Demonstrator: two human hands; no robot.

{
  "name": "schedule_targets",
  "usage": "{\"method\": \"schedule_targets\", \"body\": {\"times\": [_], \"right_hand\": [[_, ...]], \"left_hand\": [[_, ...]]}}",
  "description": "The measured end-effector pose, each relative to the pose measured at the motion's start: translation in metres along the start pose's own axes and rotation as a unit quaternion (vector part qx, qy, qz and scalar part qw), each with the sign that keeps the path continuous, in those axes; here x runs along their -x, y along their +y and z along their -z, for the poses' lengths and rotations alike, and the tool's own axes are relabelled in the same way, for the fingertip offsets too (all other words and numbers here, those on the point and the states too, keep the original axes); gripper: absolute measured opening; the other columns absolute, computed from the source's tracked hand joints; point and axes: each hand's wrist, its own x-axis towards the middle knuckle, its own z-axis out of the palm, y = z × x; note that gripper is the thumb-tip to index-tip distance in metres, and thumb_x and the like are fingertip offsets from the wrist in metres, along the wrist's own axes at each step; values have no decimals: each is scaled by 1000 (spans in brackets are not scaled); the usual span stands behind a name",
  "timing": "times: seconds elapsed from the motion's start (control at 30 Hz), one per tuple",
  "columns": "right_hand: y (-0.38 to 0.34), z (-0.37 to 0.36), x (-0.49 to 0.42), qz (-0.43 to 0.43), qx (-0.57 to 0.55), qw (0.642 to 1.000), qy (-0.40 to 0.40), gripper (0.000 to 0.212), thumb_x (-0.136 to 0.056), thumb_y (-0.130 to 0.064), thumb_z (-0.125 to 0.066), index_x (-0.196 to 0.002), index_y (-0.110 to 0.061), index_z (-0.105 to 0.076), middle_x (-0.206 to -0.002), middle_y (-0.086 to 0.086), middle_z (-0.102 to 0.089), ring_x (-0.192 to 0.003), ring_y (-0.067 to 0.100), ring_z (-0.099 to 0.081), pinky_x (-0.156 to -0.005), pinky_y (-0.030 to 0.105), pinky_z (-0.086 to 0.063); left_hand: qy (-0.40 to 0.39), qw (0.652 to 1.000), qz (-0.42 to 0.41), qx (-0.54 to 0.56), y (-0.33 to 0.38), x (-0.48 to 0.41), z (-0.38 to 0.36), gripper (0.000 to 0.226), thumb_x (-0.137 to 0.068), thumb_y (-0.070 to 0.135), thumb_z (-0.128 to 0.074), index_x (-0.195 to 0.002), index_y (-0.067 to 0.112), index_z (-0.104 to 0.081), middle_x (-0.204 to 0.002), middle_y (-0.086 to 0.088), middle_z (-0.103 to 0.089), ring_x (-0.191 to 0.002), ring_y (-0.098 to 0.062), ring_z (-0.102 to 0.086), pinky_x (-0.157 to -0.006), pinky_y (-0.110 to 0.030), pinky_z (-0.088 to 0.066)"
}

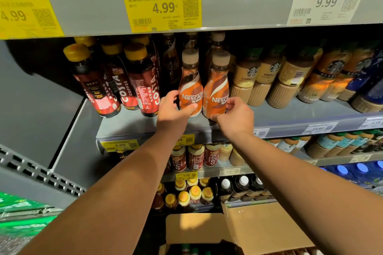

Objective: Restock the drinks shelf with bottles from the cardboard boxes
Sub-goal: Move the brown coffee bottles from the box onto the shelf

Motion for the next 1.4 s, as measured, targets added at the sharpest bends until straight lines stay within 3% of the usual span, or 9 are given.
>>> {"method": "schedule_targets", "body": {"times": [0.1,0.17,0.33,0.47,0.63,0.73,1.0,1.2,1.4], "right_hand": [[-4,1,-2,-21,8,1000,11,38,-72,-23,-80,-98,-21,-53,-91,-5,-55,-91,17,-56,-75,28,-44],[-7,-1,-2,-34,16,999,22,39,-72,-26,-80,-92,-22,-47,-94,-1,-57,-94,21,-58,-73,29,-42],[-10,-5,-2,-48,22,998,40,37,-72,-32,-80,-94,-23,-51,-107,3,-65,-99,25,-61,-77,33,-47],[-9,-7,-3,-60,17,996,58,40,-73,-33,-79,-105,-19,-60,-110,4,-67,-102,25,-61,-80,34,-48],[-10,-6,-4,-60,24,995,74,42,-74,-34,-79,-108,-18,-61,-112,3,-66,-105,25,-61,-80,32,-46],[-9,-5,-4,-59,29,995,78,40,-74,-34,-79,-107,-19,-62,-112,2,-67,-104,25,-61,-76,29,-43],[-6,-9,-7,-63,34,994,80,40,-72,-37,-79,-97,-20,-54,-104,3,-65,-98,25,-61,-78,35,-48],[-3,-12,-8,-62,36,993,93,37,-73,-36,-79,-94,-22,-52,-98,1,-66,-93,24,-61,-78,37,-51],[-1,-12,-9,-47,57,992,100,20,-81,-35,-71,-97,-24,-63,-101,2,-68,-95,25,-62,-76,33,-46]], "left_hand": [[2,1000,5,6,2,-1,0,67,-67,38,-78,-125,23,-51,-124,-1,-56,-107,-19,-60,-92,-42,-52],[-4,1000,8,19,4,-1,0,64,-67,33,-80,-123,21,-52,-120,-2,-59,-101,-19,-63,-88,-43,-54],[-4,999,22,40,1,-1,-3,79,-54,49,-73,-126,22,-55,-121,3,-63,-103,-18,-64,-92,-45,-52],[-6,999,27,27,6,1,-4,54,-76,31,-76,-125,21,-56,-125,3,-62,-109,-16,-61,-96,-40,-50],[9,1000,13,-9,5,-5,-8,46,-81,33,-72,-124,22,-57,-125,7,-61,-106,-6,-55,-81,-22,-38],[21,999,16,-34,5,-5,-10,49,-81,38,-70,-127,26,-57,-127,8,-61,-116,-13,-55,-82,-22,-36],[56,996,12,-68,7,-5,-14,51,-82,42,-68,-127,24,-56,-122,6,-61,-112,-14,-55,-77,-22,-35],[84,995,5,-46,10,-3,-19,37,-82,37,-70,-113,19,-61,-101,9,-60,-93,-8,-52,-62,-14,-35],[86,995,10,-57,11,-5,-21,39,-82,39,-69,-113,18,-58,-96,10,-54,-90,-10,-49,-71,-23,-36]]}}
